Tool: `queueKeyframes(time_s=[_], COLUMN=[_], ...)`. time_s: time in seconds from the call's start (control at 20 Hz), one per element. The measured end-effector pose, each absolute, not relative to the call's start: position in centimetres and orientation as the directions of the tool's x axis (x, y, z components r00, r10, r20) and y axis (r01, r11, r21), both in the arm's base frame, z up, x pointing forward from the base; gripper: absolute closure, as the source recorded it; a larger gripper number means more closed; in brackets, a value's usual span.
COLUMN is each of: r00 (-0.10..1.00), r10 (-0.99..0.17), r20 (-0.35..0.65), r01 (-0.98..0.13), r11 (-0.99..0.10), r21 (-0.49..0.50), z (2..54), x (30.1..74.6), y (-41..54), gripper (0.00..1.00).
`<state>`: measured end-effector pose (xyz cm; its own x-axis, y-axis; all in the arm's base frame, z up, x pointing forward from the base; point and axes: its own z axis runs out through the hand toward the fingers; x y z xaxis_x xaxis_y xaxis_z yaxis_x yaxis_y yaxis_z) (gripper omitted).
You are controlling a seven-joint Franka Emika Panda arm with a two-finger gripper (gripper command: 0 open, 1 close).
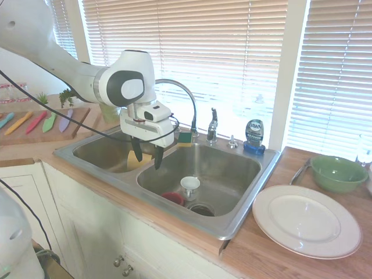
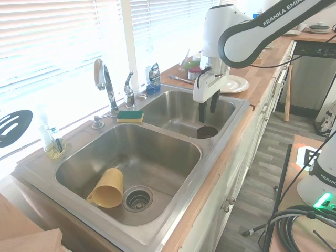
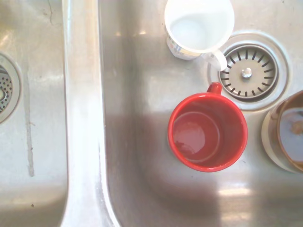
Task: Turn off the faucet
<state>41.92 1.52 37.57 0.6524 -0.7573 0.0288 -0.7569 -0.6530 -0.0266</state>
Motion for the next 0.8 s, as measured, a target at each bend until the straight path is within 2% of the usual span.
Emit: queueKeyframes(time_s=[0.5,0.8], r00=[0.649,0.628], r10=[-0.760,-0.777], r20=[0.031,0.046], r01=[-0.760,-0.777], r11=[-0.650,-0.629], r21=[-0.028,-0.034], z=[37.7,39.1], x=[42.4,47.2], y=[1.4,1.0], gripper=[1.00,1.00])
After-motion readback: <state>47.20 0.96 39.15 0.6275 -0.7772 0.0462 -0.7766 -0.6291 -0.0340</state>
